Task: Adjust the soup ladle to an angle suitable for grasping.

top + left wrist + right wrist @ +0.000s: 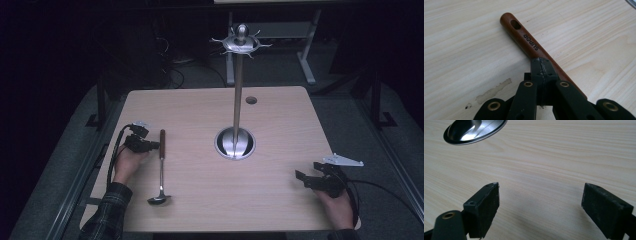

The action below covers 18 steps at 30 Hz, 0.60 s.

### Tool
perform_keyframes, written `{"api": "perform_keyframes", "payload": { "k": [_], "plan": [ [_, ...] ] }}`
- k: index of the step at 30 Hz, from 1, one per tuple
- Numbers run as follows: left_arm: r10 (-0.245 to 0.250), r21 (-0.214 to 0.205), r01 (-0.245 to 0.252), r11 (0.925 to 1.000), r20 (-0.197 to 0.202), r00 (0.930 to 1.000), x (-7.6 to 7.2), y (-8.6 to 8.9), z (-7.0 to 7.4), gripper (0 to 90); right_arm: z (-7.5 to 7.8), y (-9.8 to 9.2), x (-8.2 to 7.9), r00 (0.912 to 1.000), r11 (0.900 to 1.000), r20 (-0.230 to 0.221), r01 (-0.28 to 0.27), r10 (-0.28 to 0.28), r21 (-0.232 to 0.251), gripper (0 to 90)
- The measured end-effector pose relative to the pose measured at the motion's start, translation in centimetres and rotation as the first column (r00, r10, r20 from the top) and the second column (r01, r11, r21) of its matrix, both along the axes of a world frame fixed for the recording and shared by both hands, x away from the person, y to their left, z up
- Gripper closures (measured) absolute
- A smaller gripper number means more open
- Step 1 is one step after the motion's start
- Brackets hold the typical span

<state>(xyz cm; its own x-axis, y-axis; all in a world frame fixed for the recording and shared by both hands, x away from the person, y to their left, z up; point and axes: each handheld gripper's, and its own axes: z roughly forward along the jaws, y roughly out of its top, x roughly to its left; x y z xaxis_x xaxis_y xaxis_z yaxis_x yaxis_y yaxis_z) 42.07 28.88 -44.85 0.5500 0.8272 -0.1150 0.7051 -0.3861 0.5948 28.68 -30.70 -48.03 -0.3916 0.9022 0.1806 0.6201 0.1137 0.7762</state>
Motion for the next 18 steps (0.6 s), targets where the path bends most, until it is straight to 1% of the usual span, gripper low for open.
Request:
{"api": "perform_keyframes", "payload": {
  "k": [1,4,8,11,13,14,17,18],
  "plan": [
    [-0.006,0.006,0.006,1.0000,-0.001,1.0000,0.0,-0.1,0.0,90.0,0.0,0.0,0.0,1.0000,1.0000,-0.001,0.000,0.000,-0.001,14.5],
    [-0.011,-0.003,0.012,0.9999,0.003,0.9999,0.0,-0.3,0.0,90.0,0.0,0.0,0.0,1.0000,1.0000,-0.003,-0.002,0.002,-0.002,14.5],
    [-0.026,-0.005,0.026,0.9996,0.003,0.9997,0.0,-0.7,-0.1,90.0,0.0,0.0,0.1,1.0000,1.0000,-0.004,-0.004,0.004,-0.003,14.6],
    [-0.035,-0.020,0.035,0.9992,0.002,0.9994,0.0,-1.2,-0.2,90.0,0.0,0.0,0.1,1.0000,1.0000,-0.005,-0.004,0.004,-0.002,14.5],
    [-0.046,-0.025,0.046,0.9986,-0.001,0.9989,0.0,-1.5,-0.1,90.0,0.0,0.0,0.1,1.0000,1.0000,-0.005,-0.004,0.004,-0.002,14.5],
    [-0.069,-0.022,0.069,0.9974,-0.006,0.9976,0.0,-1.8,-0.1,90.0,0.0,0.0,0.1,1.0000,1.0000,-0.005,-0.004,0.004,-0.002,14.5],
    [-0.077,-0.029,0.076,0.9967,-0.011,0.9970,-0.1,-2.2,-0.1,90.0,0.0,0.0,0.1,1.0000,1.0000,-0.006,-0.005,0.005,-0.002,14.5],
    [-0.094,-0.016,0.094,0.9954,-0.015,0.9954,0.0,-2.3,-0.1,90.0,0.0,0.0,0.1,1.0000,1.0000,-0.006,-0.005,0.005,-0.002,14.5]
  ]
}}
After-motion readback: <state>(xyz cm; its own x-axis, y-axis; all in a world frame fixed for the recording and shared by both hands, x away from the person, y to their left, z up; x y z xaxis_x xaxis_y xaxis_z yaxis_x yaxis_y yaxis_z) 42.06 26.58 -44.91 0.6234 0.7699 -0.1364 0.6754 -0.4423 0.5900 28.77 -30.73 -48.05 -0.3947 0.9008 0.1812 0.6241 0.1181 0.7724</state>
